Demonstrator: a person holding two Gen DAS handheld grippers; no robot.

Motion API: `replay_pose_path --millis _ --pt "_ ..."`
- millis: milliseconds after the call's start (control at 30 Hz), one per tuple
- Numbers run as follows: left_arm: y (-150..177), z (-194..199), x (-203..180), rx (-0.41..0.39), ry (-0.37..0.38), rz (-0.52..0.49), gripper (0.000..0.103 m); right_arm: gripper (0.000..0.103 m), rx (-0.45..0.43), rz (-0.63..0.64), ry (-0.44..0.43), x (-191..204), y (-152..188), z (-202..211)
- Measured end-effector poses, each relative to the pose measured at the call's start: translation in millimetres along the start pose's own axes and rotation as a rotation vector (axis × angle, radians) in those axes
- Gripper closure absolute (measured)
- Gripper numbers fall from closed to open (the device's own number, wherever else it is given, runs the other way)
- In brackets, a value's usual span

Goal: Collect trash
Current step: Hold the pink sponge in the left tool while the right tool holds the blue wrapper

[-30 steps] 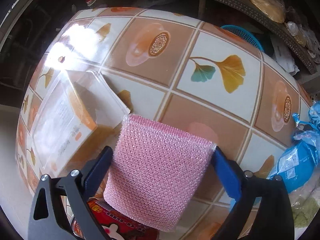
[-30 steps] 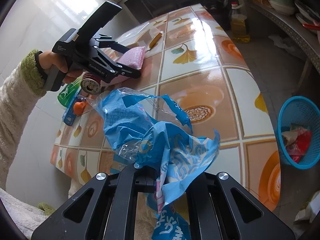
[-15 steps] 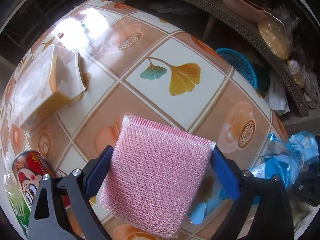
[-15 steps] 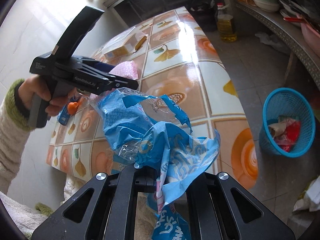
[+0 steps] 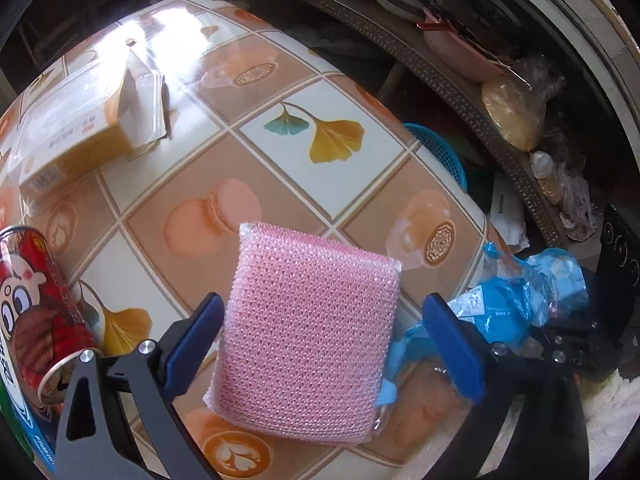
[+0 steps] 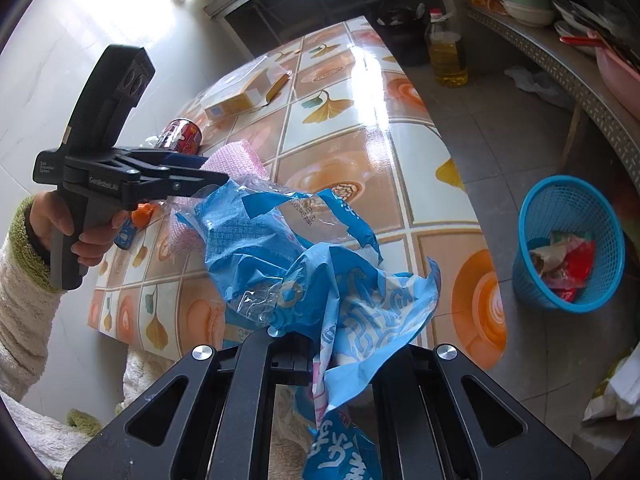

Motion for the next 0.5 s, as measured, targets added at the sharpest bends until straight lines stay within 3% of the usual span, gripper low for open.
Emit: replay_pose_path --millis 167,500 --pt "10.9 -1.9 0.3 -0.010 -0.022 -0.012 0.006 0.099 0.005 0.002 -0.009 -1.6 0.8 1.4" --pt "20.2 -11.5 -13.6 -0.039 -0.195 -0.130 0.006 0.099 -0.012 -0.044 0.029 -18.0 3.0 11.9"
Point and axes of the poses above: each gripper's, at about its wrist camera, not at the fingertips, and z roughly against the way its jaws point, x to its left, y to its underside, the point moved 10 cm from there along -z, roughly the way its jaws point, and after that the axes turned 9 degrees about x, right-handed, at the moved point
